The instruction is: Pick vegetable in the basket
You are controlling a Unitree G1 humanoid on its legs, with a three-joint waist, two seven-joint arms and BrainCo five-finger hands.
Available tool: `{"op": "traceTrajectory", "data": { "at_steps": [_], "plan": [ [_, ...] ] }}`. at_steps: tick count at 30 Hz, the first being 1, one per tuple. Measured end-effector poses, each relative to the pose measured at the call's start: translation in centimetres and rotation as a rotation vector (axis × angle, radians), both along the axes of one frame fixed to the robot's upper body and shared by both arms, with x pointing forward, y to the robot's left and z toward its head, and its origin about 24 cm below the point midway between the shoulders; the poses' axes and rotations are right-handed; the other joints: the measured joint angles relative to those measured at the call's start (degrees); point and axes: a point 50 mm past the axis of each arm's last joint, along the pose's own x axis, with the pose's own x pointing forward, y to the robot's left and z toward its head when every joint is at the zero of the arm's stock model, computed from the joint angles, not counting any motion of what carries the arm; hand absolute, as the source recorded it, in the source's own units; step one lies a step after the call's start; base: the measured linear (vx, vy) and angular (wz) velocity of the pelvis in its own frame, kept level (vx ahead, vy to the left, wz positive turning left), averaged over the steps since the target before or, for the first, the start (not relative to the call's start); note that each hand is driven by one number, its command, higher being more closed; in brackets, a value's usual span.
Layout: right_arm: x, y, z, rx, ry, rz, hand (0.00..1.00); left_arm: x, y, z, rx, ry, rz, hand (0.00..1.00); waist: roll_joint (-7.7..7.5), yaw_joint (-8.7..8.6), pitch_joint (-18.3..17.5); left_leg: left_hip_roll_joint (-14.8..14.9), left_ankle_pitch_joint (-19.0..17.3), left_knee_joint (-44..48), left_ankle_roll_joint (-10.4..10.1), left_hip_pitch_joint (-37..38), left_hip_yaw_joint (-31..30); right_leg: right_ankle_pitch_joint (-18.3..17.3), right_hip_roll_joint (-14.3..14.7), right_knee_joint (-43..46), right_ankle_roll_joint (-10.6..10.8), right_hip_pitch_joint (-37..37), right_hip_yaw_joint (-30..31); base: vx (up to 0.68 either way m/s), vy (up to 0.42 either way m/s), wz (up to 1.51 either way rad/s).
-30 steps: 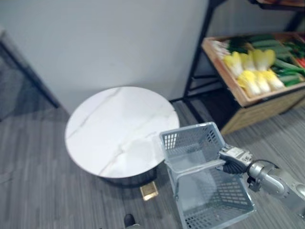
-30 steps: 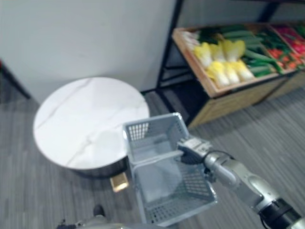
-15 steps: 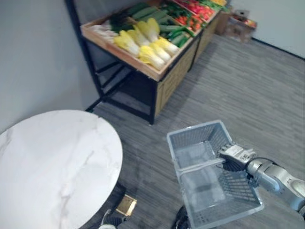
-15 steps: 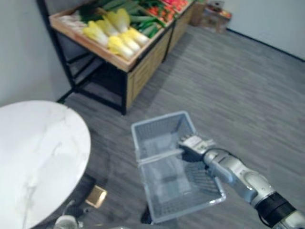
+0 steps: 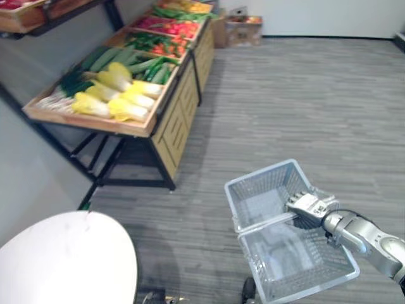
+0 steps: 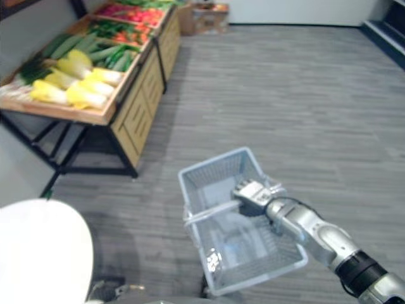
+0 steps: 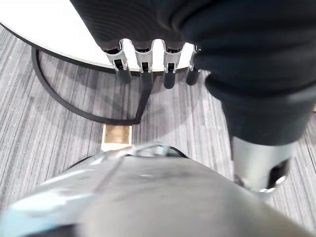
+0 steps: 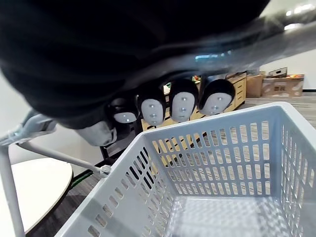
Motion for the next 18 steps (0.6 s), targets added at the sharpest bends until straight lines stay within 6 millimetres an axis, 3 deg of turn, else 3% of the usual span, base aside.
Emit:
{"op": "traceTrajectory", "data": {
  "at_steps": [2,5,7,10,13,15,17,18],
  "plan": [
    [0.4,0.2,0.5,0.001,-0.020,0.011,1.00,-0.5,-0.7,-0.2,-0.017,0.002,0.008,0.00,1.11,0.69,0.68,-2.75,0.32,-10.59,0.23,-1.67,-4.71,0.25,0.21,1.15,2.21,-1.53,0.73,0.06,0.091,-0.69],
    [0.5,0.2,0.2,-0.002,-0.010,0.005,1.00,-0.5,-1.3,-0.3,-0.034,0.003,0.013,0.00,2.86,1.60,0.79,-2.91,1.85,-15.12,0.22,-2.82,-9.25,0.40,1.18,2.06,2.27,-1.83,2.70,0.01,0.156,-0.57],
    [0.4,0.4,0.1,0.003,-0.005,0.011,1.00,-0.7,-1.7,-0.4,-0.043,0.008,0.015,0.00,3.59,2.07,0.63,-3.39,5.77,-15.49,0.16,-2.42,-8.91,1.16,1.27,1.58,3.40,-1.89,5.51,0.04,0.262,-0.68],
    [0.1,0.7,-0.2,0.017,0.007,0.028,1.00,-0.3,-1.1,-0.2,-0.025,0.005,-0.010,0.00,2.43,1.77,0.80,-5.80,5.81,-16.82,1.53,-1.81,-6.32,2.99,-1.05,-1.07,6.03,-1.47,7.22,0.07,0.244,-0.36],
    [0.0,1.0,-1.0,0.046,0.030,0.013,1.00,0.3,-0.8,-0.1,-0.014,0.000,-0.048,0.00,1.56,1.91,0.84,-8.11,5.56,-17.00,3.27,-1.57,-6.04,3.75,-3.22,-1.41,7.26,-1.30,7.35,0.08,0.180,0.02],
    [0.0,0.8,-1.5,0.056,0.044,-0.017,1.00,0.8,-0.9,-0.1,-0.015,-0.007,-0.071,0.00,1.64,2.27,1.02,-9.02,3.86,-16.03,4.55,-1.05,-6.32,0.81,-4.43,4.61,7.03,-2.93,7.07,0.09,0.210,0.17],
    [0.0,1.0,-1.8,0.082,0.048,-0.041,1.00,0.8,-0.7,0.0,-0.009,-0.001,-0.105,0.00,1.24,2.32,1.29,-10.32,1.88,-16.08,5.42,1.27,-7.27,-3.48,-6.58,19.27,6.36,-7.12,6.88,0.10,0.183,0.22],
    [0.0,1.1,-1.8,0.092,0.044,-0.043,1.00,0.8,-0.7,0.0,-0.009,0.001,-0.112,0.00,1.28,2.23,1.33,-10.34,1.70,-16.23,5.71,1.61,-7.36,-3.50,-6.94,23.32,6.26,-8.69,6.82,0.12,0.223,0.18]
  ]
}}
